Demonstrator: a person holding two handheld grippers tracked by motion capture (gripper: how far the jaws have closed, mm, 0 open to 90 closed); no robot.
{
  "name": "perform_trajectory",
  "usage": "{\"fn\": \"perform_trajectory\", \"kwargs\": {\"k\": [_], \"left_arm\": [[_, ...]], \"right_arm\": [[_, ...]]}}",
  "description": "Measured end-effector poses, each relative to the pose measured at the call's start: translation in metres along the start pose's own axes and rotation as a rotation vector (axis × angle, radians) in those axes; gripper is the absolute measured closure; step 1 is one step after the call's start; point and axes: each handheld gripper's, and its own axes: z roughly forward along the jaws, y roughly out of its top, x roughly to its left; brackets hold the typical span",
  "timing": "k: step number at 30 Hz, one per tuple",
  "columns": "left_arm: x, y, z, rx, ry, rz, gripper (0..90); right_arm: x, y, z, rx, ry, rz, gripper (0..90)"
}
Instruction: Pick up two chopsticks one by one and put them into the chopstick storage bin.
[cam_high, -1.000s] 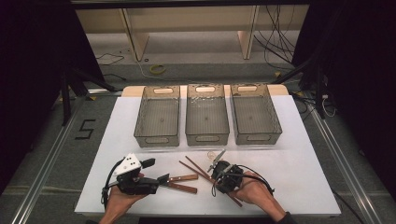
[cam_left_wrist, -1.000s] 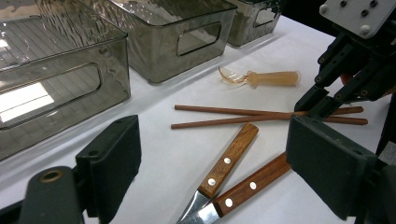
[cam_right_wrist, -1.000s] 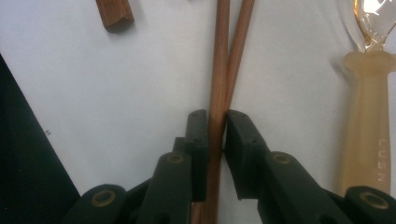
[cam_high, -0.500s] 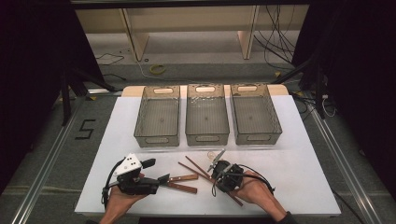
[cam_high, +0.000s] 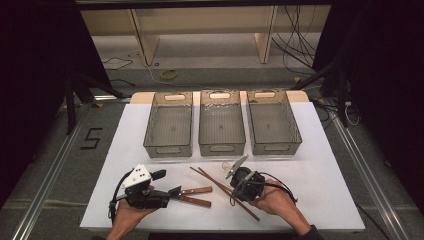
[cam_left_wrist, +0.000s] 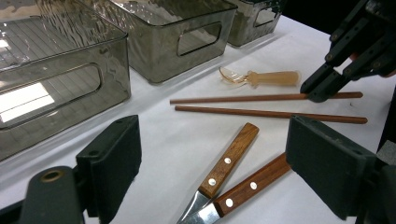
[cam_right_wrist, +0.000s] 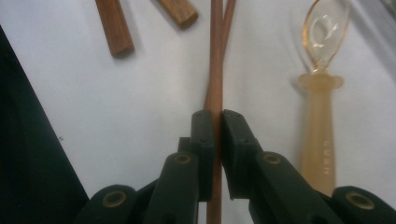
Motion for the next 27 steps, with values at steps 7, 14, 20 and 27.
{"fn": "perform_trajectory", "kwargs": {"k": [7, 14, 20, 27], "left_arm": [[0.001, 0.001, -0.001, -0.012, 0.005, -0.001, 17.7], [0.004, 0.012, 0.002, 0.012, -0.036, 0.022, 17.4], [-0.003, 0.034, 0.012, 0.102, -0.116, 0.111, 17.6], [-0.02, 0.049, 0.041, 0.242, -0.2, 0.213, 20.2]], "right_arm": [[-0.005, 0.003, -0.013, -0.052, 0.008, -0.011, 84.1], [-0.002, 0.008, -0.019, -0.061, 0.034, -0.067, 84.1], [0.007, 0.015, -0.017, -0.059, 0.05, -0.151, 84.1], [0.016, 0.019, -0.019, -0.061, 0.064, -0.19, 84.1]]}}
